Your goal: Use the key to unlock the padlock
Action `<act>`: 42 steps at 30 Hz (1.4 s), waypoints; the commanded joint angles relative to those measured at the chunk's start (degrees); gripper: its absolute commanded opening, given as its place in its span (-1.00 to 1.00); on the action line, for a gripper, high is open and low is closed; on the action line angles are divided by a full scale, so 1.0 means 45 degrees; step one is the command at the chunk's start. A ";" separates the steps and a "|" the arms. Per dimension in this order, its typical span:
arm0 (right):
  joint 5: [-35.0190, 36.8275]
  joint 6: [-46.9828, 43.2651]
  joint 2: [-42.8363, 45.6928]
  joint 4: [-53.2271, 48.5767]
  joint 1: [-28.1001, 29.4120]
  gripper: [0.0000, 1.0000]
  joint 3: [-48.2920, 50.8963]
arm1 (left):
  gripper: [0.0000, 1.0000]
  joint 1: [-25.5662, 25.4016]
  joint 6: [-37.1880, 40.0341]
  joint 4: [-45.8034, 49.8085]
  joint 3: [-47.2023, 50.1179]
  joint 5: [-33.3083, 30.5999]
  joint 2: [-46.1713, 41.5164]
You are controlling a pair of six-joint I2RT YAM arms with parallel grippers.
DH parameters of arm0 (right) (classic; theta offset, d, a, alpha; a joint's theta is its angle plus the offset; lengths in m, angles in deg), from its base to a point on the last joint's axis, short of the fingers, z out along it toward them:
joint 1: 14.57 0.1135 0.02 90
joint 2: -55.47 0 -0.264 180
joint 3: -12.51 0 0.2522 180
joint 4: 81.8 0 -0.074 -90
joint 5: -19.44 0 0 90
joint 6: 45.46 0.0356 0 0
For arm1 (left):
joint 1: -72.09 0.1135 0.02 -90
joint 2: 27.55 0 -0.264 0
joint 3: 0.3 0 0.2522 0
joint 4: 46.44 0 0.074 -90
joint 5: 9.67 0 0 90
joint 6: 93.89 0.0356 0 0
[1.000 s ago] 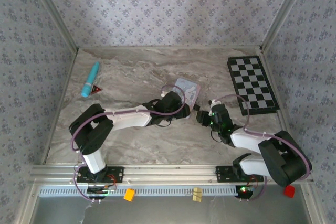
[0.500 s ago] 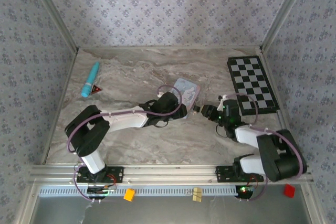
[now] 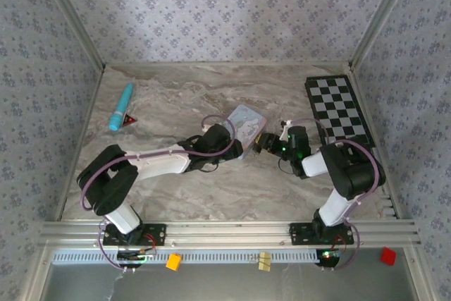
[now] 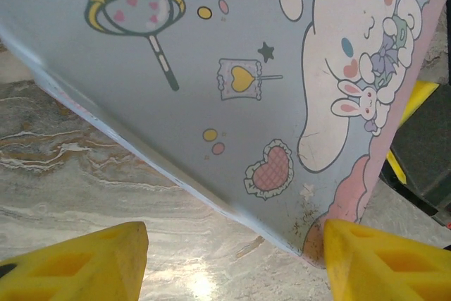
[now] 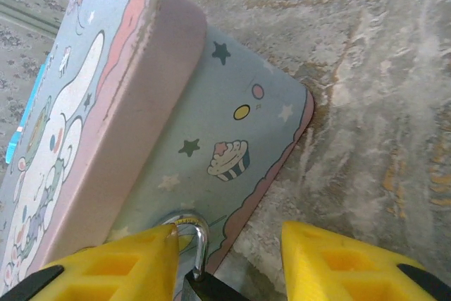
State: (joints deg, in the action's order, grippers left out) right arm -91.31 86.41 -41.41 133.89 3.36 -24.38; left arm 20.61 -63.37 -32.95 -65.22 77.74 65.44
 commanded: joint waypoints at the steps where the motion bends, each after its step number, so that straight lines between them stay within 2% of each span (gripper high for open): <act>1: -0.0335 0.0481 -0.0793 -0.0041 0.0761 -0.16 0.0416 | 0.31 0.0189 -0.0063 0.0844 0.0382 -0.0431 -0.0136; 7: -0.0039 0.0549 -0.0893 0.1036 0.1310 -0.17 0.1187 | 0.31 0.0424 -0.0082 0.0804 0.0438 -0.0401 -0.0158; 14: 0.0454 0.0291 -0.0921 0.1484 0.1779 -0.08 0.1469 | 0.31 0.0602 -0.0102 0.0763 0.0518 -0.0327 -0.0258; 17: 0.0451 0.0079 -0.1010 0.1078 0.1849 -0.10 0.1133 | 0.30 0.0614 -0.0121 0.0764 0.0585 -0.0305 -0.0424; 22: 0.1856 -0.0646 -0.0802 -0.0549 0.2465 -0.08 0.0684 | 0.30 0.0713 -0.0102 0.0881 0.0701 -0.0328 -0.0733; 27: 0.1429 -0.0847 -0.0993 -0.0355 0.1972 -0.15 0.0262 | 0.30 0.0742 -0.0101 0.0959 0.0800 -0.0145 -0.0936; 30: 0.2172 -0.1786 -0.0896 -0.1477 0.2123 -0.16 -0.0426 | 0.30 0.0738 -0.0155 0.1007 0.0877 -0.0097 -0.1101; 35: 0.3512 -0.2537 -0.0161 -0.2058 0.1962 -0.13 -0.0737 | 0.29 0.0777 -0.0102 0.1233 0.1011 -0.0263 -0.1264; 42: 0.1519 -0.1867 0.0675 -0.2355 0.1310 -0.12 -0.1128 | 0.28 0.0953 -0.0103 0.1083 0.1195 -0.0308 -0.1289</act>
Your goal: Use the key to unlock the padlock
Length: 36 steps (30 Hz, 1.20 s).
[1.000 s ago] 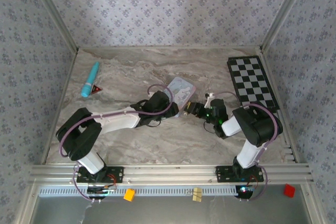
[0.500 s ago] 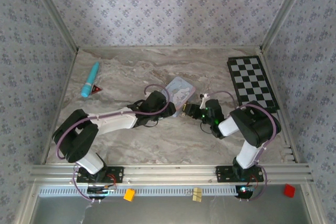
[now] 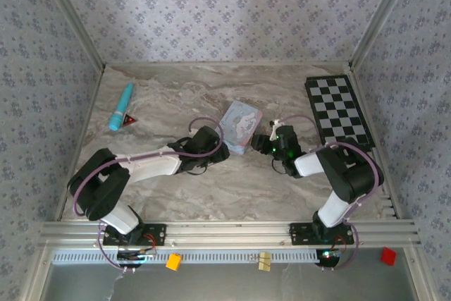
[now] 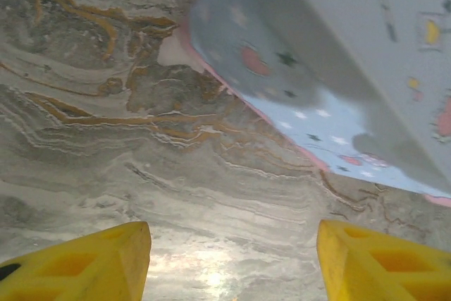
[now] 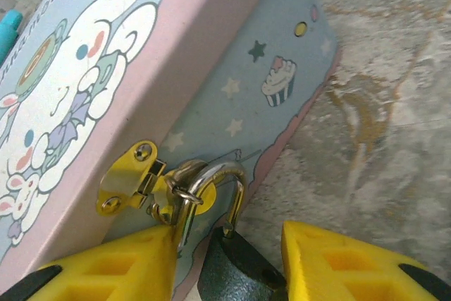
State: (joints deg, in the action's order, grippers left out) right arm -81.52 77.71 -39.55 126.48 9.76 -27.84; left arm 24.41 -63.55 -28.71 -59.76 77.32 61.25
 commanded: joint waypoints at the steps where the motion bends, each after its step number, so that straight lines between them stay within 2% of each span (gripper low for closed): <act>1: -0.1069 0.0279 0.0219 -0.0605 -0.0115 -0.12 -0.0346 | 0.28 0.0149 0.0004 0.0134 -0.0049 -0.0221 -0.0417; 5: -0.1611 0.0958 0.0395 -0.0478 -0.0050 -0.01 0.0048 | 0.31 0.0176 0.0549 0.0876 -0.0574 -0.0683 -0.0764; 11: -0.0612 0.1073 0.1337 -0.2168 -0.0091 0.08 0.0456 | 0.54 0.0223 0.1938 0.2515 -0.2163 -0.1780 -0.0599; 16: -0.0599 0.1002 0.1130 -0.2899 -0.0016 0.06 0.0178 | 0.60 0.0594 0.2930 0.3564 -0.3437 -0.2338 0.0278; 26: 0.0223 0.0102 -0.0322 -0.4003 0.0419 -0.03 -0.1069 | 0.65 0.1093 0.4324 0.4480 -0.5564 -0.2159 0.2067; 31: 0.0926 -0.0115 -0.0913 -0.4566 0.1106 -0.06 -0.1616 | 0.64 0.1317 0.4498 0.4610 -0.6203 -0.2008 0.3009; 36: 0.0823 0.0146 -0.1449 -0.4369 0.1271 -0.12 -0.1845 | 0.62 0.1359 0.4411 0.4534 -0.6309 -0.1827 0.3354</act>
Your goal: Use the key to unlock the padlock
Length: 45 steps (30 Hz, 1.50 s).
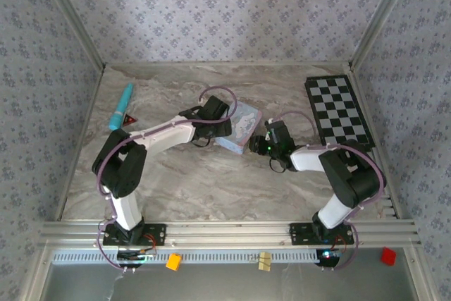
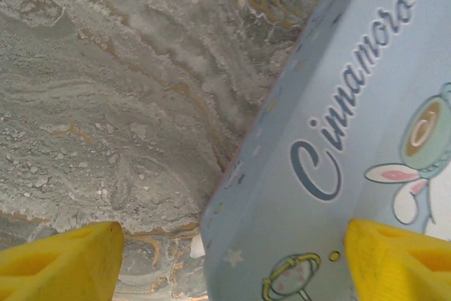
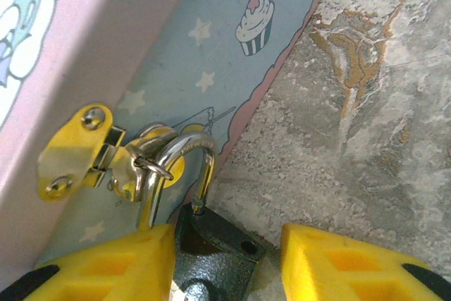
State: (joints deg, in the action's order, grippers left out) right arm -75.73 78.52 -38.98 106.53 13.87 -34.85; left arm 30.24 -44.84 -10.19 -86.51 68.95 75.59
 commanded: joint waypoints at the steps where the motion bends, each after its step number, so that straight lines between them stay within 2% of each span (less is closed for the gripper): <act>1: -0.0547 0.0031 -0.1624 0.0204 0.0358 -0.15 -0.0304 | 0.62 0.0061 0.0223 0.0372 -0.0302 0.0067 0.0187; 13: -0.0401 0.0017 -0.1354 -0.0063 0.0556 -0.48 -0.0751 | 0.60 0.0071 -0.0050 0.0083 0.0122 0.0224 0.0295; 24: -0.0458 0.0588 0.1009 0.0092 0.0249 -0.88 0.0142 | 0.58 0.0061 -0.0080 0.0244 0.0131 -0.0021 0.0480; 30: -0.0645 0.1500 0.1927 0.0081 -0.0322 -0.92 0.0348 | 0.55 0.0032 -0.0191 0.0064 0.0355 0.0119 0.0441; 37: -0.1150 0.1717 0.1087 -0.0419 -0.0810 -0.92 -0.0150 | 0.53 -0.0114 -0.0122 0.0053 0.0343 0.0052 0.0648; 45: 0.0955 -0.0472 0.0829 -0.3697 0.0023 -0.87 -0.1045 | 0.53 -0.0285 0.0432 0.0872 -0.0348 -0.0827 0.0700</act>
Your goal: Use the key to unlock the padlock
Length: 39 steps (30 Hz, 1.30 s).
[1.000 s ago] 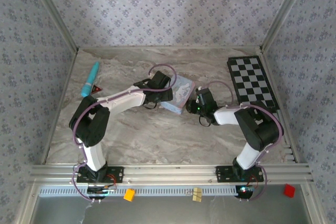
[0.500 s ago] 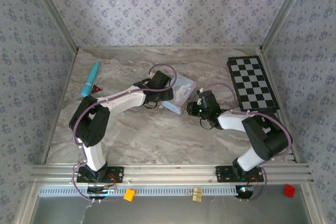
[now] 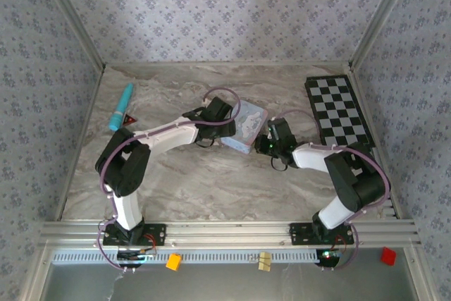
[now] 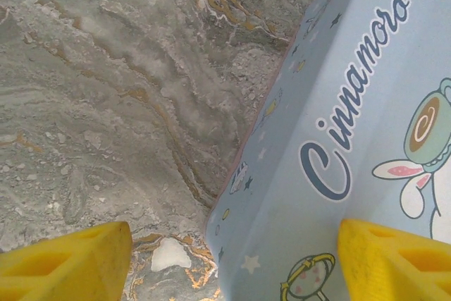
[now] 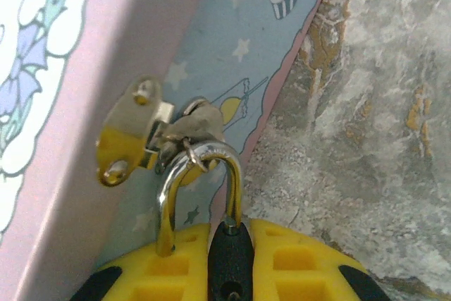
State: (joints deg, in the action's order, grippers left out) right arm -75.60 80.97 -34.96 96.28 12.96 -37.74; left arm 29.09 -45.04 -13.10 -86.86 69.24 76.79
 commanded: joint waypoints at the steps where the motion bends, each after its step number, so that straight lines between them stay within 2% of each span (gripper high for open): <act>1: 0.1064 -0.1180 -0.0026 -0.1628 0.0230 -0.83 -0.0387 | 0.53 -0.0096 0.0608 0.1732 -0.0525 -0.1104 0.0428; 8: 0.0860 -0.1609 0.0402 -0.1518 -0.0116 -0.68 0.0117 | 0.53 -0.0711 0.1187 0.2922 -0.2559 -0.1994 0.0988; 14: 0.0592 -0.1523 0.0559 -0.1074 -0.0121 -0.68 0.0444 | 0.54 -0.1163 0.1466 0.3739 -0.4409 -0.2056 0.2348; 20: 0.0744 -0.1483 0.1026 -0.0969 -0.0236 -0.65 0.0840 | 0.54 -0.1176 0.1507 0.4555 -0.5376 -0.2558 0.3598; 24: 0.0637 -0.1522 0.1170 -0.0951 -0.0538 -0.60 0.1067 | 0.53 -0.1123 0.1401 0.4740 -0.5245 -0.2759 0.3982; 34: 0.0326 -0.1726 0.1121 -0.0615 -0.0752 -0.59 0.1360 | 0.53 -0.1010 0.1119 0.4366 -0.4259 -0.2750 0.3602; 39: 0.0563 -0.1825 0.1514 -0.0390 -0.0807 -0.52 0.1866 | 0.52 -0.0926 0.1063 0.3927 -0.4042 -0.2735 0.3458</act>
State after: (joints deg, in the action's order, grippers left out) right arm -74.75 73.58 -29.67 95.97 9.94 -31.49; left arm 23.34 -40.40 -0.80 -108.19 59.71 90.51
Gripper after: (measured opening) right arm 0.238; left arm 0.765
